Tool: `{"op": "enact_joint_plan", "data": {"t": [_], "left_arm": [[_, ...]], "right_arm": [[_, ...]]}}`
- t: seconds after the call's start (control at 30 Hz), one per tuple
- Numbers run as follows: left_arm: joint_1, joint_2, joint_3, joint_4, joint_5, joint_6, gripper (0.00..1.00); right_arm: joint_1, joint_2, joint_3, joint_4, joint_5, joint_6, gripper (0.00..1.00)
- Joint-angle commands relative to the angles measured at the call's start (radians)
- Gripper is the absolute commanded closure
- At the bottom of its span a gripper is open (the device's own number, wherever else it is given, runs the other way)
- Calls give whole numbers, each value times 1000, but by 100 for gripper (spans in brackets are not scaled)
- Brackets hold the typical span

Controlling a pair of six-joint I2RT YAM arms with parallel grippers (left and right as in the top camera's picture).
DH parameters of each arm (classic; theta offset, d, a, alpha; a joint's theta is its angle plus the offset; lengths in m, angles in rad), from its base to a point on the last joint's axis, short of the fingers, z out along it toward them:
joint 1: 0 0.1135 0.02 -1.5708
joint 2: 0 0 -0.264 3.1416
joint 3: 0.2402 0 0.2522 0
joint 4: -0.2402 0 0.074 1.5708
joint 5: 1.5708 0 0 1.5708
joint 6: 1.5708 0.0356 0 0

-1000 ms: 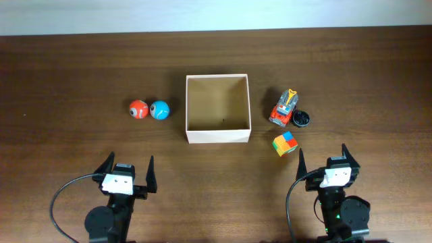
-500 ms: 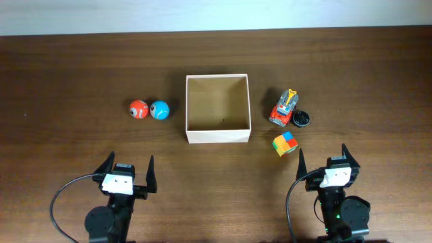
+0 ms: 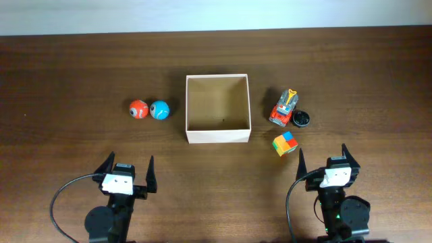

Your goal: Pack container

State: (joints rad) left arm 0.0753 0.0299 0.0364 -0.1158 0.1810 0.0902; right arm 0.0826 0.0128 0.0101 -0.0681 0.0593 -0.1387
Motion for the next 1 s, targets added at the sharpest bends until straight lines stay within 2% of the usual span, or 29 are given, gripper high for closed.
{"op": "enact_joint_plan", "data": {"t": [0.0, 0.97], "left_arm": [[6, 3, -2, -4, 10, 16, 1], [6, 3, -2, -4, 10, 16, 1]], "right_arm": [[8, -10, -5, -10, 2, -3, 1], [8, -10, -5, -5, 31, -48, 1]]}}
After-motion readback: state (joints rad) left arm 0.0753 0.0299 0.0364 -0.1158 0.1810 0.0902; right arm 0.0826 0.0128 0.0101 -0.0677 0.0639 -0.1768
